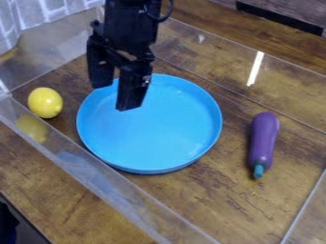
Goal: Put the lemon on the blue tray
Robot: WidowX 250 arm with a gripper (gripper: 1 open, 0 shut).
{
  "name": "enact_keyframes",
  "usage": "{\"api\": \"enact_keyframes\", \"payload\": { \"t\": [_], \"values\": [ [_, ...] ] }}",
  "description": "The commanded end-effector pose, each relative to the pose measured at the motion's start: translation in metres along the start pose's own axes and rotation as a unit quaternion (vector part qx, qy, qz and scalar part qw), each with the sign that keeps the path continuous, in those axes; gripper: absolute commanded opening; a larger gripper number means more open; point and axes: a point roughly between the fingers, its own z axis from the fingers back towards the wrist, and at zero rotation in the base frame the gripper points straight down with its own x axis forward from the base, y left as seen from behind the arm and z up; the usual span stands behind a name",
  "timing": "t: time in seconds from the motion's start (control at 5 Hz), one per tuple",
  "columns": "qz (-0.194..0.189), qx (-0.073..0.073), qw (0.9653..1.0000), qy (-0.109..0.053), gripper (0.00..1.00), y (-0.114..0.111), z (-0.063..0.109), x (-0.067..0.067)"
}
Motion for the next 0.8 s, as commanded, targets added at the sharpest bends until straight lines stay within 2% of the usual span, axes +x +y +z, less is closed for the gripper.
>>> {"api": "enact_keyframes", "payload": {
  "t": [0.0, 0.6],
  "values": [
    [-0.007, 0.007, 0.9999, -0.014, 1.0, 0.009, 0.006, -0.003],
    [-0.041, 0.006, 0.9991, -0.006, 1.0, 0.02, -0.005, -0.013]
  ]
}}
